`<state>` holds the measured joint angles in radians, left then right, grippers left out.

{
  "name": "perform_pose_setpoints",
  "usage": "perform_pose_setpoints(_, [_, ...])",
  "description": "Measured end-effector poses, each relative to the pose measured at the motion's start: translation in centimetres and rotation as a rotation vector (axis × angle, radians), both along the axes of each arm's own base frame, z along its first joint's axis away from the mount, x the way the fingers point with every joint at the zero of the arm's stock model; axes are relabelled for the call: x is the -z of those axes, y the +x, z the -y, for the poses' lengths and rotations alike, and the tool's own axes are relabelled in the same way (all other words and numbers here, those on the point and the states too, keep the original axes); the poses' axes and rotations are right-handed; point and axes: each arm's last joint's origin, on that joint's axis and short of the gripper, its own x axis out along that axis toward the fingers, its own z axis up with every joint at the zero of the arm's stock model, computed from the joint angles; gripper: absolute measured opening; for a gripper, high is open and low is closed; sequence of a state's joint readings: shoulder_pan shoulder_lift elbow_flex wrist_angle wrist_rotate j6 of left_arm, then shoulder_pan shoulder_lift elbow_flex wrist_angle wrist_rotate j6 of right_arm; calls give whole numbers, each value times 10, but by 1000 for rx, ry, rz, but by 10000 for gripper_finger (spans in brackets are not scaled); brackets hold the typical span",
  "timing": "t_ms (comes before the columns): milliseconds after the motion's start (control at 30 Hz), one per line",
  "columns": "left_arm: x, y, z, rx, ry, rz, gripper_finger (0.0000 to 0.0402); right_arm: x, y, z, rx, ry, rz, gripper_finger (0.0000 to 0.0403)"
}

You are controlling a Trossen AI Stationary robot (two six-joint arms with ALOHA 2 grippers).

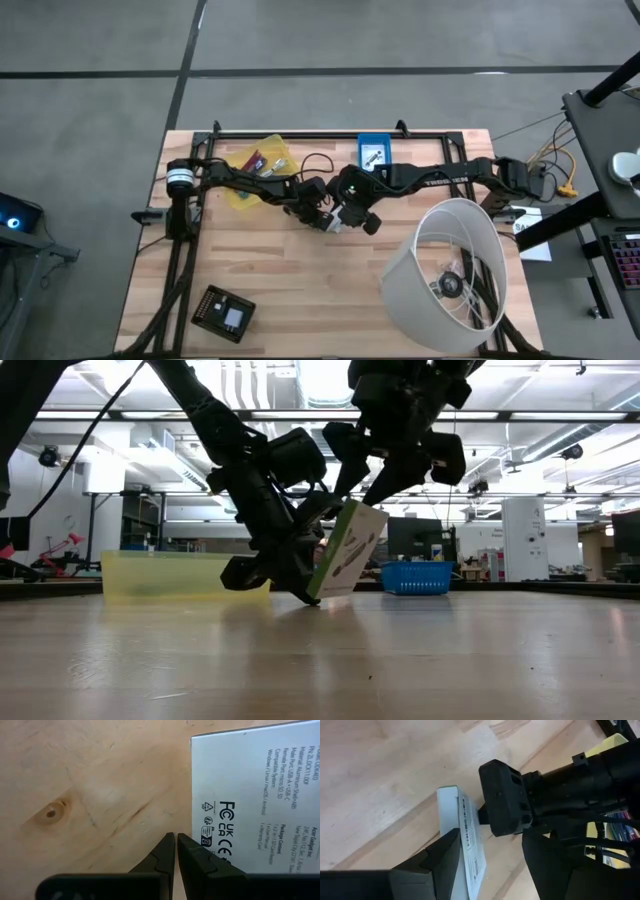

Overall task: Pick and place items into bin
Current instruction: Put the card reader box into the blue bin

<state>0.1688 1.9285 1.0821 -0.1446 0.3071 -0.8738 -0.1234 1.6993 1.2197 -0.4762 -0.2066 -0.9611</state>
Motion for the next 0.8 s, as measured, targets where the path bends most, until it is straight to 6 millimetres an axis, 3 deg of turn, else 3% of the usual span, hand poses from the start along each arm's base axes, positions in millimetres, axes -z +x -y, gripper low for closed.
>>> perform_pose_setpoints(800, [-3,6,2,81,-18,98,11,-4,1,2,6,-18,39,201])
